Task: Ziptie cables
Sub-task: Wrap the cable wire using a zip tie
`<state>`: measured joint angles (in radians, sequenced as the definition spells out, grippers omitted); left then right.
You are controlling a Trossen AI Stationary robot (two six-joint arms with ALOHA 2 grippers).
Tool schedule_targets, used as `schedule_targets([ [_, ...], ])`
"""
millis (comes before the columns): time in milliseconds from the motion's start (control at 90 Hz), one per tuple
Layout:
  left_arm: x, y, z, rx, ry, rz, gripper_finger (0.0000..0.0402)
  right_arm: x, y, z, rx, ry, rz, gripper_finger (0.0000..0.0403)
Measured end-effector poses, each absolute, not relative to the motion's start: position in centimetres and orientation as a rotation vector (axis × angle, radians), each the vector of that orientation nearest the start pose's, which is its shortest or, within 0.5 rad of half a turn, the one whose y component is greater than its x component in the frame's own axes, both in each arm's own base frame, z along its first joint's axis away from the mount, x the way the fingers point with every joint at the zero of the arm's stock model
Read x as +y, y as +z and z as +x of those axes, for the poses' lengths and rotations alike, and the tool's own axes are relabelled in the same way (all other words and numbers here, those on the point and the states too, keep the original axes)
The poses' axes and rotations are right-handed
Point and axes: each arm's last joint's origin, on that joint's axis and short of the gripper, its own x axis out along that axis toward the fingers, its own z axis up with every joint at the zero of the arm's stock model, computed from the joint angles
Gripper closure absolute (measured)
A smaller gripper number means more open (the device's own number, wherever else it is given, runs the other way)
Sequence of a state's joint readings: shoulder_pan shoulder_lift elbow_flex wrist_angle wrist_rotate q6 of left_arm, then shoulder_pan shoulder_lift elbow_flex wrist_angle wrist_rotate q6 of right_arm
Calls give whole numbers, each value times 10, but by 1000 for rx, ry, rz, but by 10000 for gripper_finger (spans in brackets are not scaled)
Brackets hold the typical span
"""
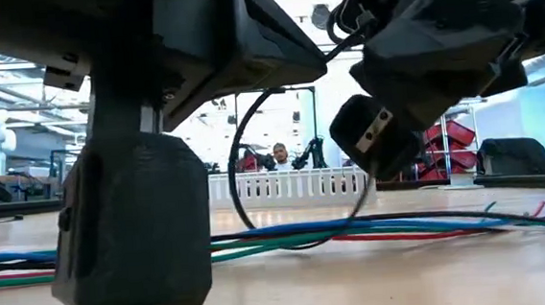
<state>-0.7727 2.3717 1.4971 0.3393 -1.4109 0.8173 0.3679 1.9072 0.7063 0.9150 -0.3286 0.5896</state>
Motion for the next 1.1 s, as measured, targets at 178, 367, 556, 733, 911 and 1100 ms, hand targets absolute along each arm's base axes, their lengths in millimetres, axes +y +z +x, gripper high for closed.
schedule_targets([
  [178, -311, 101, 360, 508, 496, 1269, 401, 132, 120, 317, 470, 588, 532, 397],
  [367, -311, 100, 360, 513, 489, 1280, 402, 132, 124, 318, 428, 599, 537, 402],
  [556, -312, 99, 358, 512, 481, 1285, 402, 132, 124, 318, 424, 598, 549, 403],
  [733, -313, 100, 358, 509, 481, 1282, 402, 133, 123, 318, 441, 594, 563, 402],
  [911, -314, 100, 357, 498, 487, 1249, 402, 135, 122, 316, 455, 588, 556, 376],
  [1100, -314, 99, 356, 497, 504, 1237, 402, 138, 120, 314, 474, 586, 551, 340],
])
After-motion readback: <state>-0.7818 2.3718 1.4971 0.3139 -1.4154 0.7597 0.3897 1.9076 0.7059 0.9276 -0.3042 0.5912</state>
